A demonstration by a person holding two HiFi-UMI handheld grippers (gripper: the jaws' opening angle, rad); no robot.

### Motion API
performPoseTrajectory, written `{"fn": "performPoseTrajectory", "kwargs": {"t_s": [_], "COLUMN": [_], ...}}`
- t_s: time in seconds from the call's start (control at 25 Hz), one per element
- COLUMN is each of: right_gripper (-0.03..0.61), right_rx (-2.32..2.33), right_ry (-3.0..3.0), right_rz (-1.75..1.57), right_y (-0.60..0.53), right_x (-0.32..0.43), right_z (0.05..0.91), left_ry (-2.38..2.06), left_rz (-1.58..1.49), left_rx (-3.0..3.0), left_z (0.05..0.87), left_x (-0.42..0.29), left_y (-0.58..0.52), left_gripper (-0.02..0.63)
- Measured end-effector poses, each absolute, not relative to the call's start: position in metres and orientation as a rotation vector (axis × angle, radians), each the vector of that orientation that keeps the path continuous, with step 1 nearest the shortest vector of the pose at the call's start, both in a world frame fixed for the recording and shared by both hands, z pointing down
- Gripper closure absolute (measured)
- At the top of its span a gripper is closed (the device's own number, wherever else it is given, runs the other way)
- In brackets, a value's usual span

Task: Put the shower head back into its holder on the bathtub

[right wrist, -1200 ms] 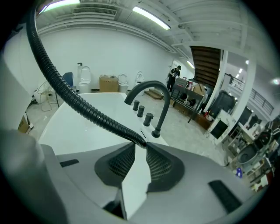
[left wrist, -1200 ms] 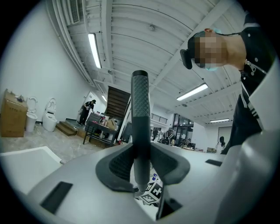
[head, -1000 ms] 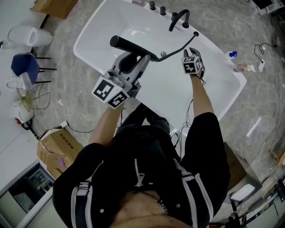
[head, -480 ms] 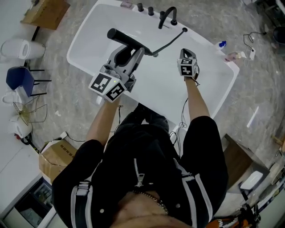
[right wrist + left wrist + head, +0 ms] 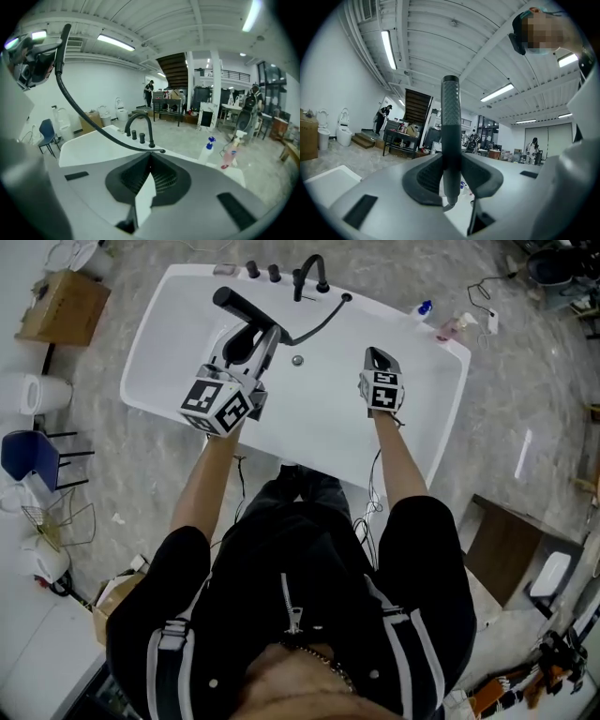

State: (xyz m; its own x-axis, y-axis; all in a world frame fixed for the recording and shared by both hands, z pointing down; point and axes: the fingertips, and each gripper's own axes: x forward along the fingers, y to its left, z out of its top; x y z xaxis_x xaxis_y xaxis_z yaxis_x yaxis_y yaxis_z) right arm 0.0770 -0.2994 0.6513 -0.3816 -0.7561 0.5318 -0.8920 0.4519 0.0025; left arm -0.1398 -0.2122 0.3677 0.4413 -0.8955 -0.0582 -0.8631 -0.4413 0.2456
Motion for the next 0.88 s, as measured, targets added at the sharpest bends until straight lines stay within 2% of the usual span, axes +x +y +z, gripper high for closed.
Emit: {"fn": "performPoseTrajectory", "kwargs": {"t_s": [0.48, 0.88], "right_gripper": [0.571, 0.571], "right_rx": [1.393, 1.419], "right_ry": [-2.230, -2.216], "right_rz": [0.472, 0.503], "right_y": [-0.190, -0.156], "right_x": [0.103, 0.118], "right_z": [0.630, 0.625], "left_ry": [-1.454, -1.401], "left_rz": [-0.219, -0.218], "left_rx": [2.668, 2.777], "left_z": [0.348, 0.327], "left_x": [-0.111, -0.091], "left_y": [-0.236, -0.276], "left_gripper": [0.482, 0.482]}}
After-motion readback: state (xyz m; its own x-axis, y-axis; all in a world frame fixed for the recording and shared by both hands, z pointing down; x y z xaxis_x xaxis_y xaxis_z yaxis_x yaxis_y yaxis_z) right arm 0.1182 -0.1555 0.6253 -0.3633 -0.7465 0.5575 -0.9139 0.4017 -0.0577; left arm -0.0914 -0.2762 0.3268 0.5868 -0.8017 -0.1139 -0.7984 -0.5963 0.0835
